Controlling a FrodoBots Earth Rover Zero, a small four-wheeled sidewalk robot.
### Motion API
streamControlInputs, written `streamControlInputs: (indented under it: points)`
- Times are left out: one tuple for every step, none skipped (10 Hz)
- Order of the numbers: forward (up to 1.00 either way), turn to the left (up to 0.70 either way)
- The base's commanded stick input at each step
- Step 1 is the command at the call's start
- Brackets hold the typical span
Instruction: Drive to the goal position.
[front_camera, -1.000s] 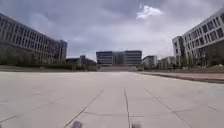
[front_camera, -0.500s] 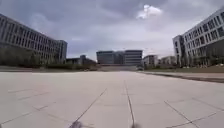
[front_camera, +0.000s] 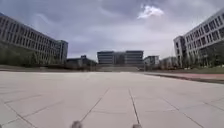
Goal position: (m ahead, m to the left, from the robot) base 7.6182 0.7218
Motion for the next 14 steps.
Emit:
streamControlInputs:
  points:
    - [0.7, 0.0]
    - [0.7, 0.0]
    - [0.7, 0.0]
    - [0.7, 0.0]
    - [0.7, 0.0]
    - [0.7, 0.0]
    - [0.7, 0.0]
    - [0.7, 0.0]
    - [0.7, 0.0]
    - [0.7, 0.0]
    - [0.7, 0.0]
    - [0.7, 0.0]
    - [0.7, 0.0]
    - [0.7, 0.0]
